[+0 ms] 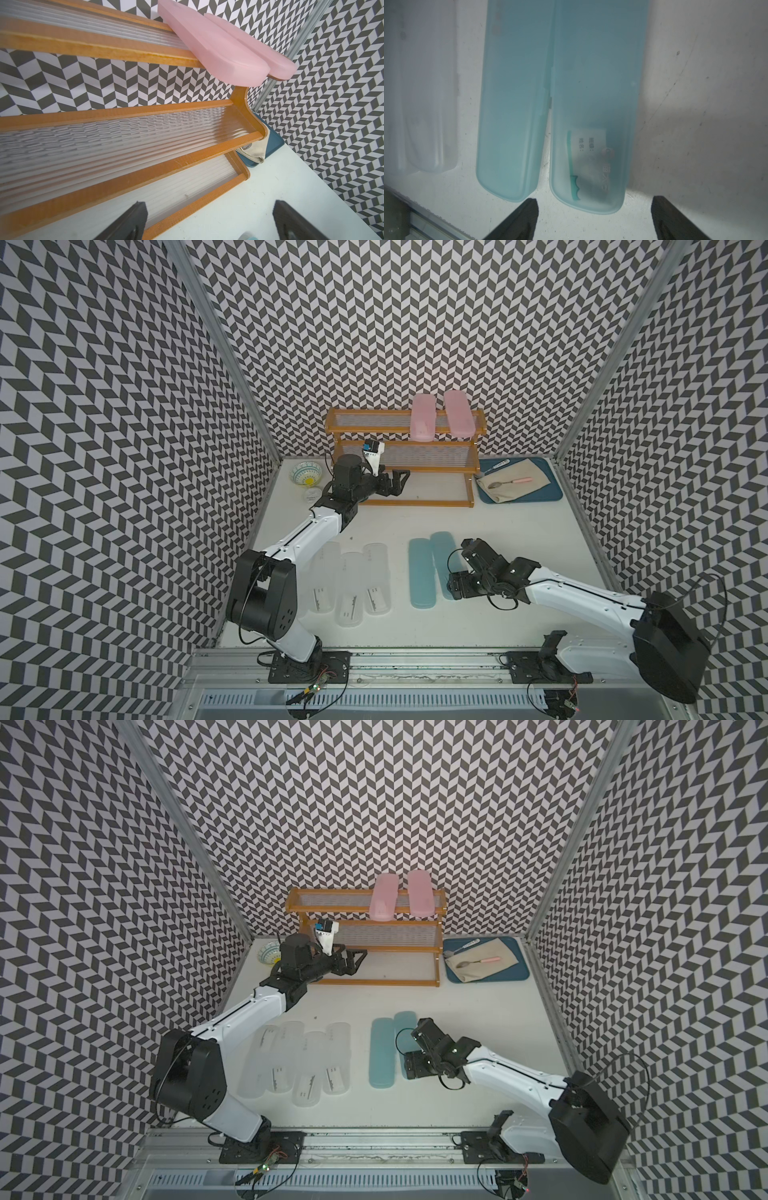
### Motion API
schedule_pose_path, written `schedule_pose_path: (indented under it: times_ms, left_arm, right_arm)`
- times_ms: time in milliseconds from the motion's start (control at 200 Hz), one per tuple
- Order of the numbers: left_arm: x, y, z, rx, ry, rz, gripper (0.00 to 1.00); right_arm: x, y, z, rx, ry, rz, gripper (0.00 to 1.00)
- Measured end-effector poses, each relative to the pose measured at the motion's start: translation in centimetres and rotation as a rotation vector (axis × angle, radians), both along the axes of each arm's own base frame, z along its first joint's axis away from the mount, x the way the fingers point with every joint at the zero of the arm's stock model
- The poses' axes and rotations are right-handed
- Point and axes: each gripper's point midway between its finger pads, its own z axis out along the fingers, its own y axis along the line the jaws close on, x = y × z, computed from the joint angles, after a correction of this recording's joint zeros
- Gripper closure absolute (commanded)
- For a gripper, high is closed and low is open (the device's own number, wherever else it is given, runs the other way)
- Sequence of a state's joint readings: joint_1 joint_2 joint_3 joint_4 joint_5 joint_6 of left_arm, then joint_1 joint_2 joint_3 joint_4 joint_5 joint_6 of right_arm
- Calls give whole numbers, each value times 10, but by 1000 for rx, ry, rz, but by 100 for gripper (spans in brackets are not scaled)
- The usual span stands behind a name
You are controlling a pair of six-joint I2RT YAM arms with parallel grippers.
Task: Place the pencil cases on the shelf according to color
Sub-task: Pick up the pencil case from the center of the board.
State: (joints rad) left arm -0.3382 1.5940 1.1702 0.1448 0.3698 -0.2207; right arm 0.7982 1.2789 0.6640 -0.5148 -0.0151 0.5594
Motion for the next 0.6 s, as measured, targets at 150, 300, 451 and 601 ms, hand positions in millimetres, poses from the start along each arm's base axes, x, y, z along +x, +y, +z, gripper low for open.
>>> schedule_pose_path:
  times_ms: [150, 300, 451, 601]
  left_arm:
    - [4, 7, 0, 1, -3, 23, 1]
    - [8, 16, -1, -3, -1, 48, 1]
    - [11, 21, -1, -3, 1, 61, 1]
    - [11, 21, -1, -6, 3, 61, 1]
  right_arm:
    - [-8, 8, -16, -56, 31, 29, 9]
    - [-8, 16, -22, -100, 26, 35, 8]
    - [-5, 7, -28, -151, 19, -17, 7]
    - [-1, -2, -29, -185, 6, -54, 7]
